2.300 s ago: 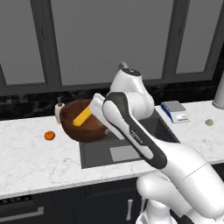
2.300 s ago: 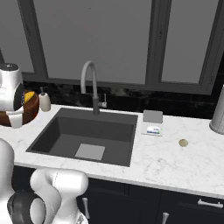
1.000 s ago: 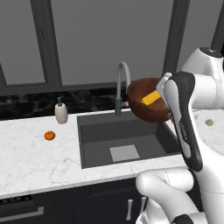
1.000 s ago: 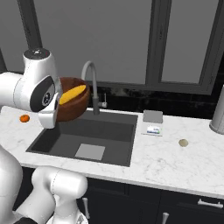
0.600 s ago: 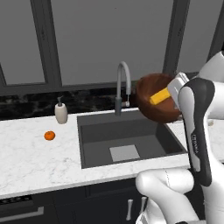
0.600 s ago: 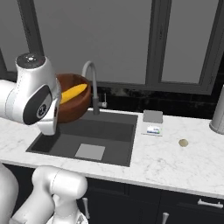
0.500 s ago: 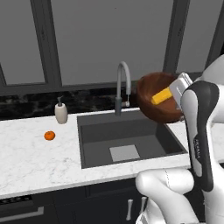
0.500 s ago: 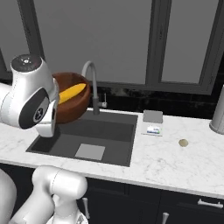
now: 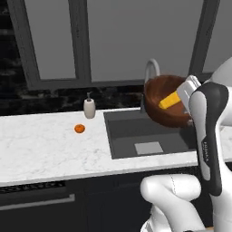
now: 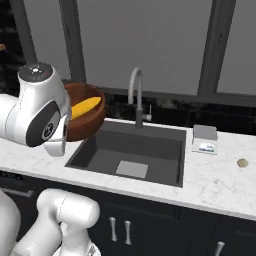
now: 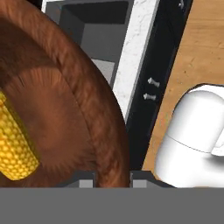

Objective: Pick the corn from the sink and place it in the bowl. Then pick the bowl and place it in the microwave. Then close the microwave door and press the start button.

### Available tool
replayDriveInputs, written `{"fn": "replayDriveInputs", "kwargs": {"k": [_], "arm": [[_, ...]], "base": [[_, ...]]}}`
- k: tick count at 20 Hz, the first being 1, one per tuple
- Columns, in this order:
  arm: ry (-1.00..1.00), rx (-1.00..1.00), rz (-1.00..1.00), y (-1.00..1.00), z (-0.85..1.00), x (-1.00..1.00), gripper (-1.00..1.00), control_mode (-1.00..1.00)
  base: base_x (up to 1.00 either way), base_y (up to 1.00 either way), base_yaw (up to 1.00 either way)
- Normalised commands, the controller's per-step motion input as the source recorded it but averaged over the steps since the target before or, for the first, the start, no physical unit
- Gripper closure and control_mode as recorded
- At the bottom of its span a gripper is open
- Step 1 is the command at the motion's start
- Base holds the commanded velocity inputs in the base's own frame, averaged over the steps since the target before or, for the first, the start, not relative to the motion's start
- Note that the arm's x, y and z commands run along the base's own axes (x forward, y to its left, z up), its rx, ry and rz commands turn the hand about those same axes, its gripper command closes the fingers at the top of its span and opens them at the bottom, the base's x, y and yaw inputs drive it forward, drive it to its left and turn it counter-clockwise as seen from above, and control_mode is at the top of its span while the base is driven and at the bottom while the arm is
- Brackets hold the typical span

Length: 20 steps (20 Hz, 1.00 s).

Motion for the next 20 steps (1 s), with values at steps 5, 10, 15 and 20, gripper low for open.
{"fn": "replayDriveInputs", "kwargs": {"k": [5,10,15,20], "arm": [[0.00,0.00,0.00,0.00,0.00,0.00,1.00,1.00],[0.00,0.00,0.00,0.00,0.00,0.00,1.00,1.00],[0.00,0.00,0.00,0.00,0.00,0.00,1.00,1.00],[0.00,0.00,0.00,0.00,0.00,0.00,1.00,1.00]], "base": [[-0.27,1.00,0.53],[0.01,0.69,0.80],[0.07,0.46,0.84],[0.08,0.40,0.85]]}}
